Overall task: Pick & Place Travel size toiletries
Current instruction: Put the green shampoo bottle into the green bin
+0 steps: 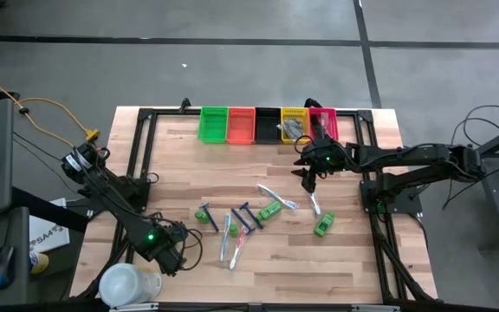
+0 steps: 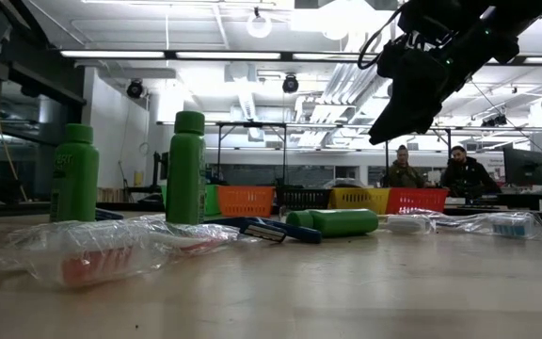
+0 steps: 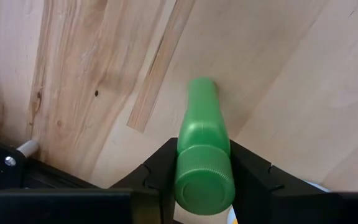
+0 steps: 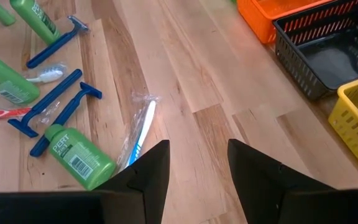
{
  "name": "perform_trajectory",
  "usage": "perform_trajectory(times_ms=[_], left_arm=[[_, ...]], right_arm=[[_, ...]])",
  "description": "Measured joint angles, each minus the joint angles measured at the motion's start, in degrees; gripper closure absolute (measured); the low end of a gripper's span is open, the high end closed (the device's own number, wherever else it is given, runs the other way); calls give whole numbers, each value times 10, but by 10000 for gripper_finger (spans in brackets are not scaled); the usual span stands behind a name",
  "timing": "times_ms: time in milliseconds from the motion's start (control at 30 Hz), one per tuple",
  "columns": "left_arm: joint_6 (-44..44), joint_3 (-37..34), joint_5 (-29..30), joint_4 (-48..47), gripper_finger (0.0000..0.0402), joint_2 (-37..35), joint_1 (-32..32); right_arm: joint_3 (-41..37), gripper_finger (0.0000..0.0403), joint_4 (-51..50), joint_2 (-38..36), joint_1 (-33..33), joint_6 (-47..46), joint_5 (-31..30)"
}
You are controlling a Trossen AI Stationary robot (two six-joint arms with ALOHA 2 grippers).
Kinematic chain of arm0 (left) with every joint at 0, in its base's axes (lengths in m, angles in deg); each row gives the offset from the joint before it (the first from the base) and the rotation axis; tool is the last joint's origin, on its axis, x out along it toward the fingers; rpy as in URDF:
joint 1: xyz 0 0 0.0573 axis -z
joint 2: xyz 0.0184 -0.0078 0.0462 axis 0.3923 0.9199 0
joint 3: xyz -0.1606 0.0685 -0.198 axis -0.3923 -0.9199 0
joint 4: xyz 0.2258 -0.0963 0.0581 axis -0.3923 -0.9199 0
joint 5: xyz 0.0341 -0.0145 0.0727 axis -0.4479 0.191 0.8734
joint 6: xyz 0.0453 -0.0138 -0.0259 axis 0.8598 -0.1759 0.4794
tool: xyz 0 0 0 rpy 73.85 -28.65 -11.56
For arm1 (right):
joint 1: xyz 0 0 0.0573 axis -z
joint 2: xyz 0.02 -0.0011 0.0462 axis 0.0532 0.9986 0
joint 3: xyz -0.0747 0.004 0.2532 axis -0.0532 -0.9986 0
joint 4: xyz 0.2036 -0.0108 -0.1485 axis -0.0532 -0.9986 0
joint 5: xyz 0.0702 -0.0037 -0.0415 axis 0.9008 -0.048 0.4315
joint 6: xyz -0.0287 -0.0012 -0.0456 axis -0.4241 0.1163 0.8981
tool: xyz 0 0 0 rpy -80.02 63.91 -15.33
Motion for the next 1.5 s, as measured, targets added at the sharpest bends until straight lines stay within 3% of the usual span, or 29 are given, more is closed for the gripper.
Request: perform_trajectory(times_ms=[567,767,867,967,1267,1500], left_arm=[[-14,0,21,-38,293,-59,0],[-9,42,45,-157,293,-109,-30],[36,88,79,-222,293,-122,-62],[87,131,112,-281,293,-126,-115],[368,161,156,-263,293,-134,-377],[581,161,144,-155,293,-132,-605]], right_arm=[[0,247,0,0,0,4,1],[0,247,0,0,0,4,1],[0,247,0,0,0,4,0],[0,247,2,0,0,6,0],[0,247,10,0,0,14,0],[0,247,10,0,0,16,-1]])
